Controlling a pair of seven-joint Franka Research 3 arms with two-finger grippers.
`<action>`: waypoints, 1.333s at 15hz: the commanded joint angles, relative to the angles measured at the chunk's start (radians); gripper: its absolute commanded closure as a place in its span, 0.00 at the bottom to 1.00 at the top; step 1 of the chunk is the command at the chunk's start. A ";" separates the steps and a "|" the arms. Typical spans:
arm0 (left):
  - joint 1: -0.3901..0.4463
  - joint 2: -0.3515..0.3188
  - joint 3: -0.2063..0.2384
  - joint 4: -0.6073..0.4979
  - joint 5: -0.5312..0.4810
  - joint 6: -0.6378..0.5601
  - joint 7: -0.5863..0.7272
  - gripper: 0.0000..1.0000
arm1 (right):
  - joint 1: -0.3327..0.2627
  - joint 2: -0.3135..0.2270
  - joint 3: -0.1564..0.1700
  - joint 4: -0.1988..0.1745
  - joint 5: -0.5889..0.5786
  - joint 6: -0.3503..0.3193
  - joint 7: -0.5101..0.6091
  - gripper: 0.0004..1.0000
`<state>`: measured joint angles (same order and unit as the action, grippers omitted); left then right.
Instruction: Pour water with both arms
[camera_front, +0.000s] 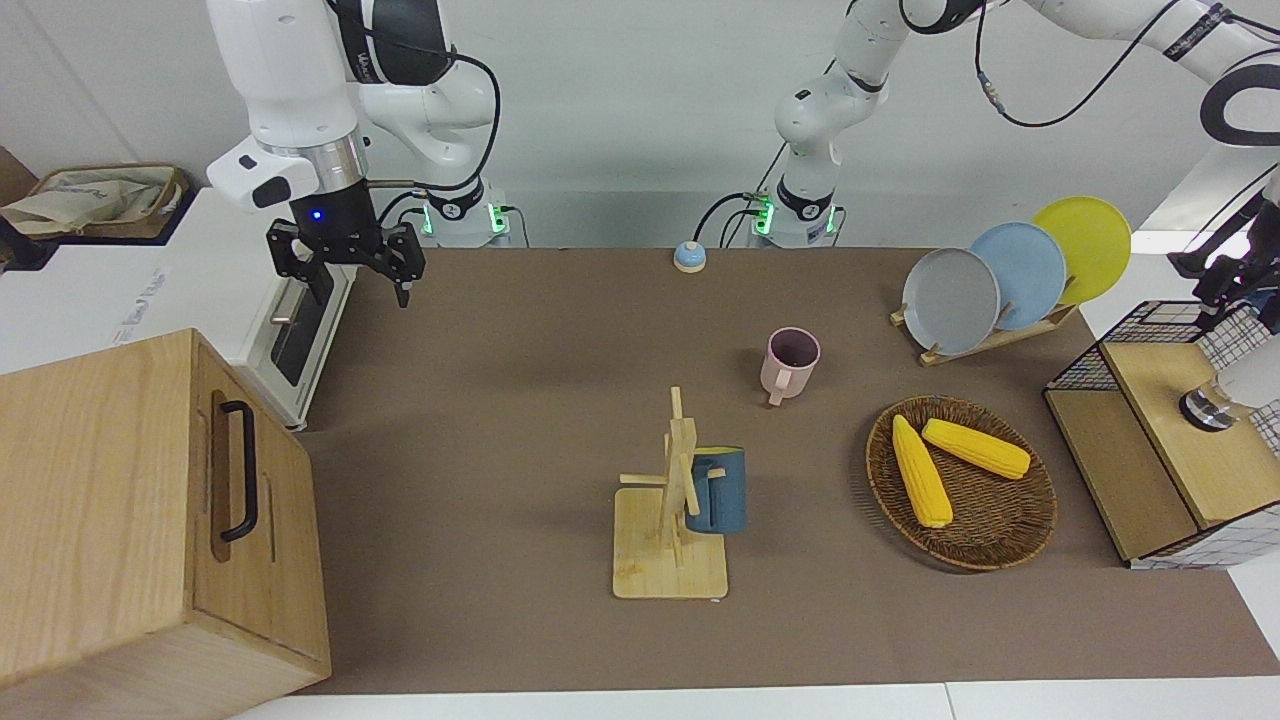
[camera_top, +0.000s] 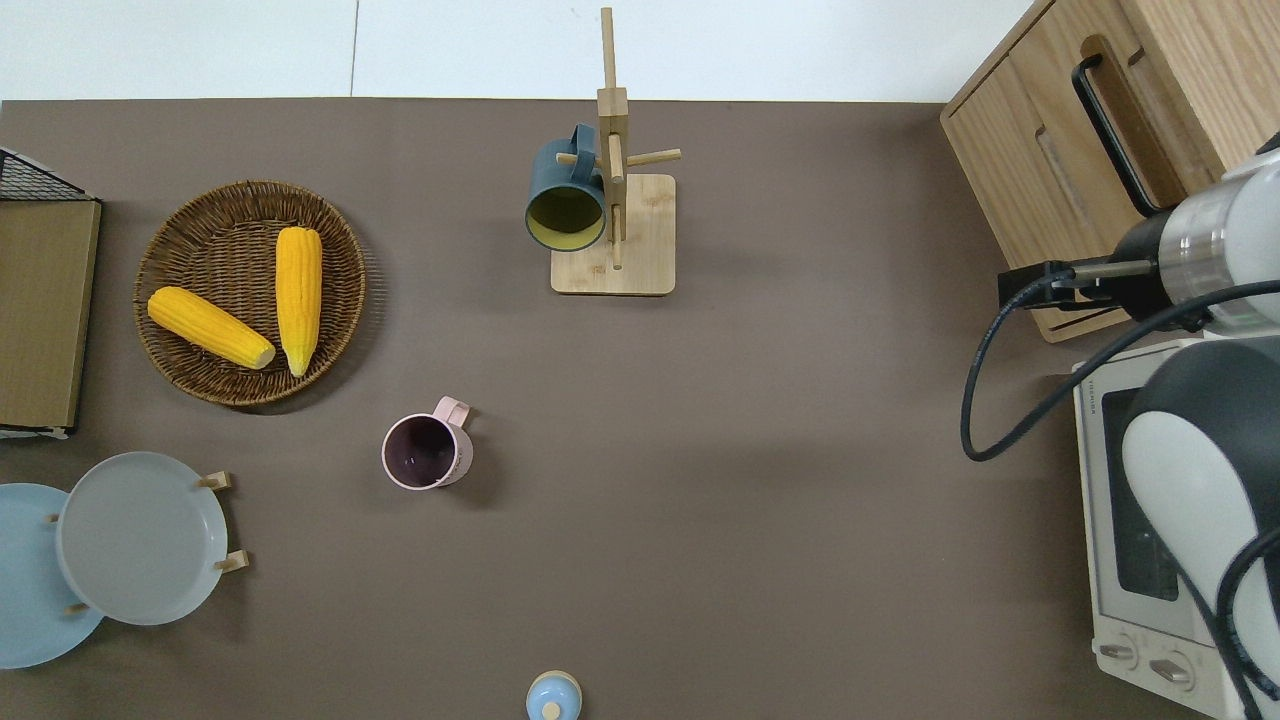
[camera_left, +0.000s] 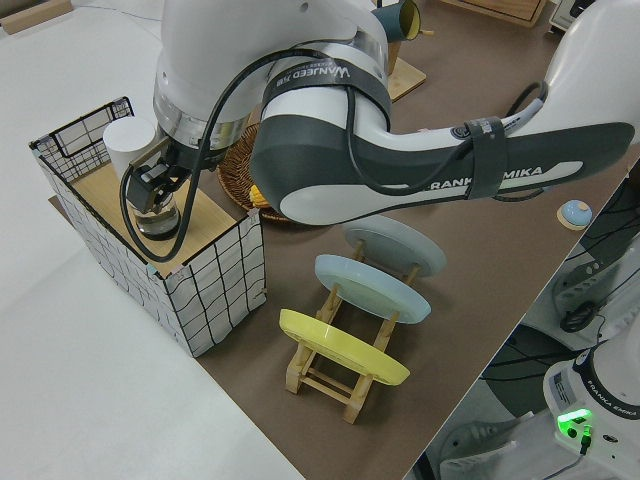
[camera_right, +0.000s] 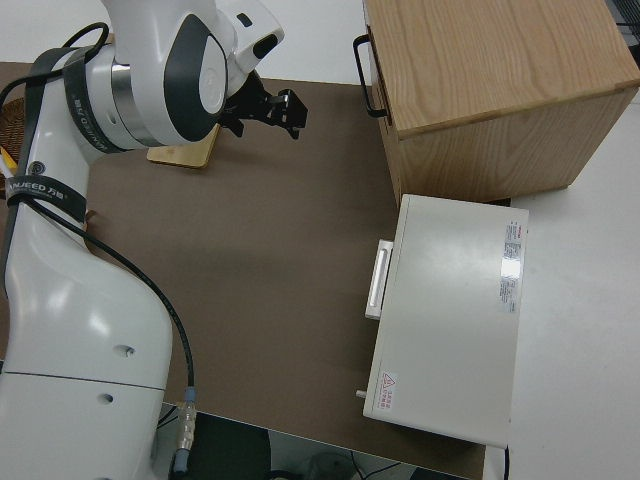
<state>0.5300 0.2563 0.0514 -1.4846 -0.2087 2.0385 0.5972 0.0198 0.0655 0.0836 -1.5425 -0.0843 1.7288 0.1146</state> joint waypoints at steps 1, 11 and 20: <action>-0.051 -0.066 0.002 0.013 0.132 -0.151 -0.095 0.00 | -0.009 -0.007 0.004 0.002 0.021 -0.005 -0.009 0.01; -0.318 -0.252 0.001 -0.101 0.221 -0.398 -0.433 0.00 | -0.009 -0.006 0.004 0.001 0.021 -0.005 -0.009 0.01; -0.591 -0.246 -0.001 -0.102 0.219 -0.483 -0.491 0.00 | -0.009 -0.007 0.004 0.002 0.021 -0.005 -0.009 0.01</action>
<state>-0.0148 0.0330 0.0349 -1.5587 -0.0156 1.5774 0.1118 0.0198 0.0654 0.0836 -1.5424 -0.0843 1.7288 0.1146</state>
